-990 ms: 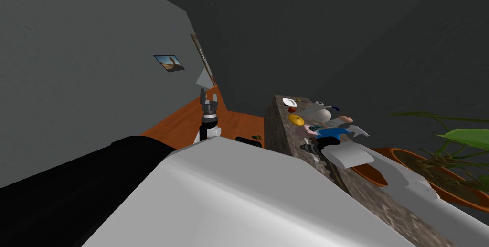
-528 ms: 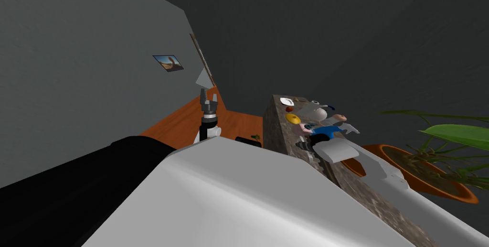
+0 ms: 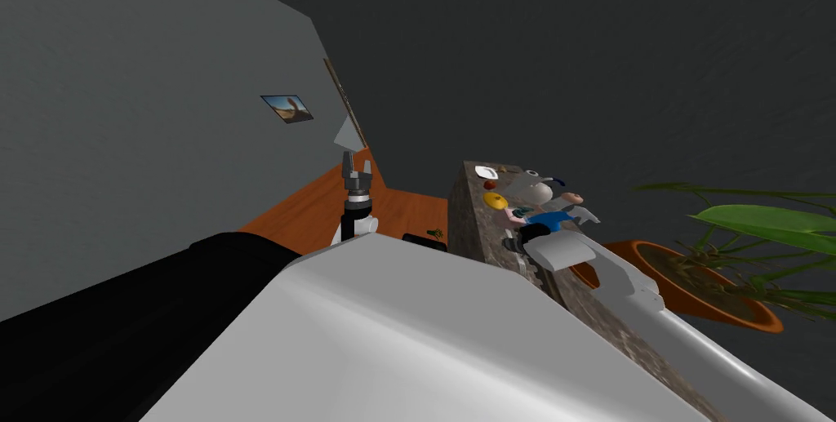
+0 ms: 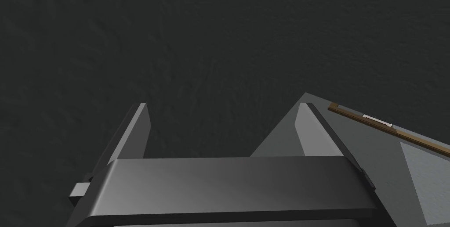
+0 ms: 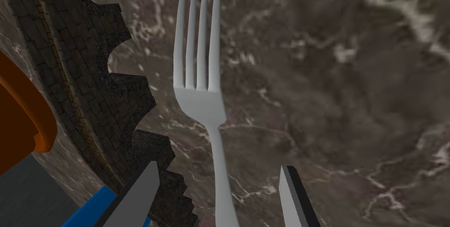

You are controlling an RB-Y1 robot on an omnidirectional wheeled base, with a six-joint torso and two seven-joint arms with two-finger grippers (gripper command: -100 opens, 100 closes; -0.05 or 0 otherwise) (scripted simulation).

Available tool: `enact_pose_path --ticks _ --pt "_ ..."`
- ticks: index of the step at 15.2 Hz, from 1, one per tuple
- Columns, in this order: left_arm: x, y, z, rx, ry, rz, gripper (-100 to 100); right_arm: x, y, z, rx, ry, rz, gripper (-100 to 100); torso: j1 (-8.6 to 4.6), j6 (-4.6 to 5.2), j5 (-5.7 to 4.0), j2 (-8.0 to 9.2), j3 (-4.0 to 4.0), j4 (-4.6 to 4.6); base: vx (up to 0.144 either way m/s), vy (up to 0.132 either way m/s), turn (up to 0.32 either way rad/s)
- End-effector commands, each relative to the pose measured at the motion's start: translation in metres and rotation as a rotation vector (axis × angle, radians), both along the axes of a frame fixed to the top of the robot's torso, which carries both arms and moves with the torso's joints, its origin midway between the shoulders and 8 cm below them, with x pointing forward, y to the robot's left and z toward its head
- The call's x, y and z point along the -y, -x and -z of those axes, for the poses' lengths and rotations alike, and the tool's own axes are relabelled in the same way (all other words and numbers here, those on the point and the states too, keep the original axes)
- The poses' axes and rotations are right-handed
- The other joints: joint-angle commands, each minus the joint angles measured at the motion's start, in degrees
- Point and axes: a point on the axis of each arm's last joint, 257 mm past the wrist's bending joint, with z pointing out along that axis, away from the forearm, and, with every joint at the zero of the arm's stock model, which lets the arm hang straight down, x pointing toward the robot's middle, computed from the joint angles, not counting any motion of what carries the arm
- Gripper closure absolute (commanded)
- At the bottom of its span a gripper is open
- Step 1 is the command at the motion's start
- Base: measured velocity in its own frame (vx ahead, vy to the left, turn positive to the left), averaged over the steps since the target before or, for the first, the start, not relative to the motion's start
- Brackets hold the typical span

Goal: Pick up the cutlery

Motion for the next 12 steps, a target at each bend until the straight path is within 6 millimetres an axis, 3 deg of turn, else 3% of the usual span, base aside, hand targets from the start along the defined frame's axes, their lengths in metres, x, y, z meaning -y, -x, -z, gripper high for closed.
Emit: enact_pose_path --ticks 1,4,5,6,7,9,10,12 --pt "0.0 0.0 0.0 0.0 0.0 0.0 0 0.0 0.0 0.0 0.0 0.0 0.0 100 0.0 0.0 0.0 0.0 0.0 0.0 -0.002 -0.006 0.002" --pt "0.0 0.0 0.0 0.0 0.0 0.0 0 -0.001 -0.001 0.0 0.001 -0.001 -0.003 100 0.06 0.04 0.0 -0.06 -0.05 -0.04 0.0 0.0 0.0" --pt "0.0 0.0 0.0 0.0 0.0 0.0 0 0.012 0.006 0.003 -0.012 0.0 0.002 100 0.06 0.04 0.0 -0.08 -0.06 -0.04 0.01 0.051 0.019" --pt "0.0 0.0 0.0 0.0 0.0 0.0 0 0.012 0.006 0.003 -0.012 0.0 0.002 100 0.14 0.08 0.01 -0.11 -0.08 -0.07 0.029 0.082 -0.002" --pt "0.0 0.0 0.0 0.0 0.0 0.0 0 0.028 0.018 0.005 -0.039 0.005 0.014 100 0.22 0.1 -0.02 -0.15 -0.13 -0.12 0.037 0.105 0.022" --pt "0.0 0.0 0.0 0.0 0.0 0.0 0 0.026 0.013 0.004 -0.021 -0.002 0.004 100 0.2 0.22 -0.16 -0.19 -0.22 -0.27 0.026 0.102 -0.008" --pt "0.0 0.0 0.0 0.0 0.0 0.0 0 0.041 0.023 0.005 -0.042 0.002 0.014 100 0.14 0.21 -0.21 -0.18 -0.23 -0.28 0.029 0.09 0.01" --pt "0.0 0.0 0.0 0.0 0.0 0.0 0 0.04 0.019 0.004 -0.027 -0.004 0.006 100 0.05 0.24 -0.24 -0.19 -0.25 -0.31 0.021 0.069 0.0"
